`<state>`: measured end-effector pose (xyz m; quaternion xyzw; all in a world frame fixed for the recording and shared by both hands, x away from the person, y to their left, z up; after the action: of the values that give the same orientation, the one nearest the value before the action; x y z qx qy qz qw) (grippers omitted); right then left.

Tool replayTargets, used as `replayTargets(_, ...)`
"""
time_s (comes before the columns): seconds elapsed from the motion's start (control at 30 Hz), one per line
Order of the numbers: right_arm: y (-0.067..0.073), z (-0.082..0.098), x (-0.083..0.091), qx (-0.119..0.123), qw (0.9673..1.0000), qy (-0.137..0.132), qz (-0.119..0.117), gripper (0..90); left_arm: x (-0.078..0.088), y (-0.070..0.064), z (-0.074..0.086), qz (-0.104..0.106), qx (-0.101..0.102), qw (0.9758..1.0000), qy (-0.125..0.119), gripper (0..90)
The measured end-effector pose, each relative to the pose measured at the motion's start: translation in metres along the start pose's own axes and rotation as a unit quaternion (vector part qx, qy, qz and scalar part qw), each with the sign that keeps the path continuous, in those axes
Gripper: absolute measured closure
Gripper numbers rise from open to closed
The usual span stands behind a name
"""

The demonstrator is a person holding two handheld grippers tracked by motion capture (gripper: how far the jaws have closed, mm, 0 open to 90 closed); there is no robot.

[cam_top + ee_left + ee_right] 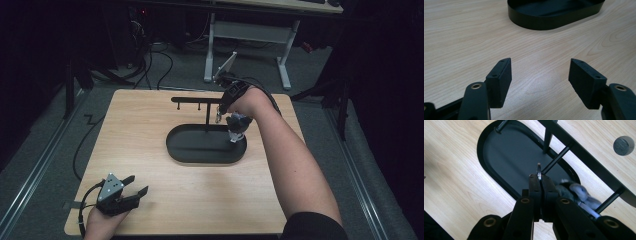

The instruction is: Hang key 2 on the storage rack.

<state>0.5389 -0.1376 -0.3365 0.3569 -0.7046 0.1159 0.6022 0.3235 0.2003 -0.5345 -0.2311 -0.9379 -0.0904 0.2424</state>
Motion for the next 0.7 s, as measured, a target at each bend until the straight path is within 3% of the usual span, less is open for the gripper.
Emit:
replayTargets(0.27, -0.006, -0.004, -0.001, -0.010, 0.9999, -0.006, 0.001, 89.0, 0.000, -0.002, 0.000, 0.000, -0.006, 1.0000, -0.001, 35.8)
replayTargets(0.57, -0.014, -0.009, -0.003, -0.020, 0.9995, -0.018, 0.018, 88.4, -0.001, -0.003, 0.000, 0.002, -0.009, 1.0000, 0.000, 35.8)
replayTargets(0.6, -0.016, -0.009, -0.003, -0.027, 0.9988, -0.028, 0.030, 83.5, -0.001, -0.003, 0.000, 0.001, -0.009, 1.0000, 0.000, 35.7)
replayTargets(0.7, -0.017, -0.009, -0.001, -0.029, 0.9984, -0.035, 0.034, 83.4, -0.001, -0.003, 0.000, 0.002, -0.010, 1.0000, 0.000, 35.7)
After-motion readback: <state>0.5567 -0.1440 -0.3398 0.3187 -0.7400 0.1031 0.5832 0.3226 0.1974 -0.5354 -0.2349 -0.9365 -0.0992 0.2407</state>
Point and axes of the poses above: each handheld gripper's, and its own axes: x roughly backward along the jaws, z roughly out of its underside, y roughly to its left, the point moved 3 cm from there along -x, roughly forward along the jaws, and after that the axes turned 12 degrees about -z, right-handed, at the moved point
